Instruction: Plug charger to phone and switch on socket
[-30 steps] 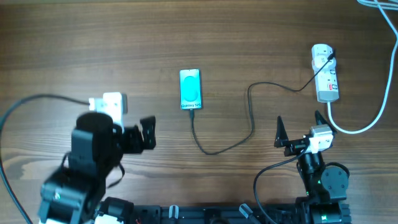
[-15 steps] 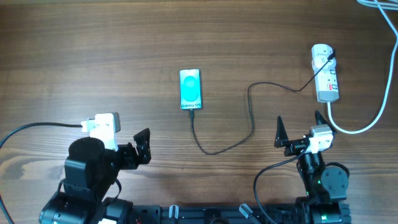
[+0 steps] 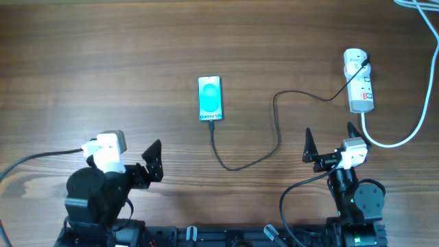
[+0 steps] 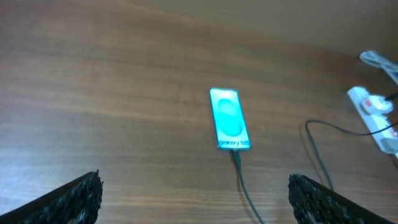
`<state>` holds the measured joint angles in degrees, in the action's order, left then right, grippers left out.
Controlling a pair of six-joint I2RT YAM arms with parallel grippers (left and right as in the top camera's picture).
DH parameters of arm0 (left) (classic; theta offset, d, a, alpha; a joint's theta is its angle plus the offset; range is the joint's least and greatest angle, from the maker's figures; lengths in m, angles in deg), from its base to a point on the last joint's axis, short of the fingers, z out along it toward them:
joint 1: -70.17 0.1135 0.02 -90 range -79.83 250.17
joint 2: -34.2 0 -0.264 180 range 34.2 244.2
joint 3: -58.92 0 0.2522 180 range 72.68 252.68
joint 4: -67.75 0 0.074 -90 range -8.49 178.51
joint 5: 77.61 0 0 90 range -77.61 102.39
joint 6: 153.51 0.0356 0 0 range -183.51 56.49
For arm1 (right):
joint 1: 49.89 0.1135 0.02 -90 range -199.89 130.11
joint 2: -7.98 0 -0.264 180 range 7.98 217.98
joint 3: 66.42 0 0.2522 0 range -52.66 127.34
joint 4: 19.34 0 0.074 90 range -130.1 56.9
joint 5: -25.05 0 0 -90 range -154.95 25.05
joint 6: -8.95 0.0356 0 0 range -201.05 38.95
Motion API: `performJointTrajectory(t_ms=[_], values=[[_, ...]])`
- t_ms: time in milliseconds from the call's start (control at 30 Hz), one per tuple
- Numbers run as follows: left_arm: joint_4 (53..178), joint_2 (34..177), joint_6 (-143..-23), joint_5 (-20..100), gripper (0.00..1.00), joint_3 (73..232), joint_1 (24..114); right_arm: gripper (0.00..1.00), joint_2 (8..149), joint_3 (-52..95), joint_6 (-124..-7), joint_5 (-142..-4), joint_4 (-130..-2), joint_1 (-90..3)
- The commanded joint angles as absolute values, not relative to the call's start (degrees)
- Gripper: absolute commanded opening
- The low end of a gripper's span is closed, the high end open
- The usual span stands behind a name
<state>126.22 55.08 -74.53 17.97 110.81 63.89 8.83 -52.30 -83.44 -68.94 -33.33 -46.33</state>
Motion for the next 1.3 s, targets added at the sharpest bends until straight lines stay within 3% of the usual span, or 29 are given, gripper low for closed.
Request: performJointTrajectory(t_ms=[0,400,1267], values=[[120.5,50.3,-72.3,24.0,1.00,105.0,66.4,1.00,8.2,-52.3,-82.5,-68.6,-33.2,-46.6],[106.2,41.0,-73.1,30.3,1.00,93.5,71.5,1.00,8.2,-52.3,-82.4,-68.6,-33.2,-46.6],[85.3,34.4,-77.1,30.3,1.00,82.1,73.5,1.00,8.2,-52.3,-82.4,-68.6,-33.2,-46.6]])
